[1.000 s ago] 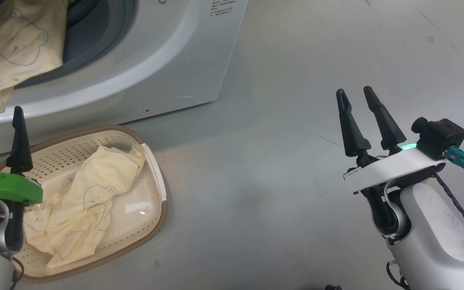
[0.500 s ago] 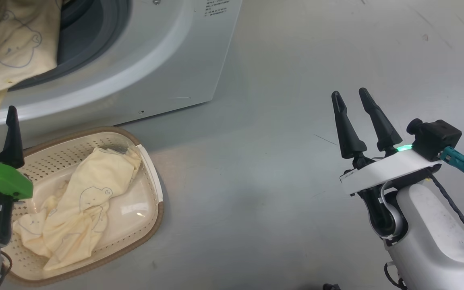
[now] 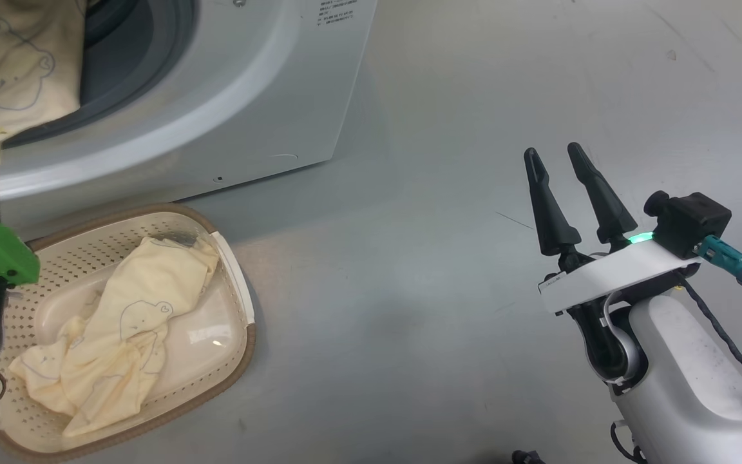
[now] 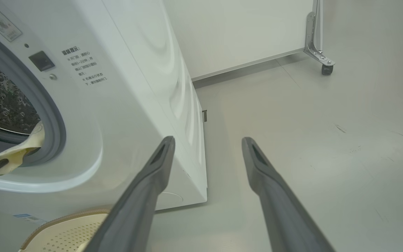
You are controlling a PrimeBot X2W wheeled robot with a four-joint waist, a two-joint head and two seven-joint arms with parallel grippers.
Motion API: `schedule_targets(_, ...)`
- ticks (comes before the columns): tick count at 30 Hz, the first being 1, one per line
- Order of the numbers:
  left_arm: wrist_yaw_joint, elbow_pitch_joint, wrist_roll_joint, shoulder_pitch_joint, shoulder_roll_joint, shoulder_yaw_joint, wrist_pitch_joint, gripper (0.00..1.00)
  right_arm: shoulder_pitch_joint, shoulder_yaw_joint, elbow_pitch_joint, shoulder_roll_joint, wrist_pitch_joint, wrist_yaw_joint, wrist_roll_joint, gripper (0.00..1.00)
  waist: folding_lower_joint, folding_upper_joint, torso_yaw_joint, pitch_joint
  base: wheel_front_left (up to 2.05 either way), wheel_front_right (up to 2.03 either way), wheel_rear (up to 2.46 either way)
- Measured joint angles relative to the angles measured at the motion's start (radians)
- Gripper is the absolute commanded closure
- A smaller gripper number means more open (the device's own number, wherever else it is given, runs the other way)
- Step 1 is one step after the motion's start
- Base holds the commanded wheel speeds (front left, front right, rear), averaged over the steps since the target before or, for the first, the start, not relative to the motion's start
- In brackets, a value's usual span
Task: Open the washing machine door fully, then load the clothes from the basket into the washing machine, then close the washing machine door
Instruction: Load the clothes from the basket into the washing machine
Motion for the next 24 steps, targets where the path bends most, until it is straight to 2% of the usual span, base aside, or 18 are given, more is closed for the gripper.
schedule_targets(6, -0.006, 0.014, 0.001, -0.069, 0.0, -0.003, 0.031, 1.0, 0.0, 0.0, 0.0, 0.004, 0.0, 0.0, 0.0, 0.0, 0.0, 0.0, -0.006, 0.006, 0.0, 0.0, 0.0)
schedule_targets(14, -0.007, 0.072, -0.006, -0.232, 0.002, 0.007, 0.131, 1.0, -0.013, 0.035, -0.002, 0.016, 0.0, 0.0, 0.002, 0.0, 0.0, 0.0, -0.024, 0.037, 0.0, 0.0, 0.0)
schedule_targets(18, 0.011, 0.122, -0.016, -0.296, 0.004, 0.03, 0.176, 1.0, -0.033, 0.061, -0.001, 0.029, 0.0, 0.0, 0.002, 0.0, 0.0, 0.0, -0.048, 0.053, 0.0, 0.0, 0.0)
schedule_targets(20, 0.027, 0.133, -0.025, -0.336, 0.004, 0.063, 0.167, 1.0, -0.036, 0.068, 0.0, 0.034, 0.0, 0.0, 0.002, 0.0, 0.0, 0.0, -0.063, 0.06, 0.0, 0.0, 0.0)
schedule_targets(24, 0.078, 0.104, -0.069, -0.455, -0.007, 0.177, 0.045, 1.0, -0.043, 0.067, 0.0, 0.041, 0.0, 0.0, 0.005, 0.0, 0.0, 0.0, -0.096, 0.075, 0.0, 0.0, 0.0)
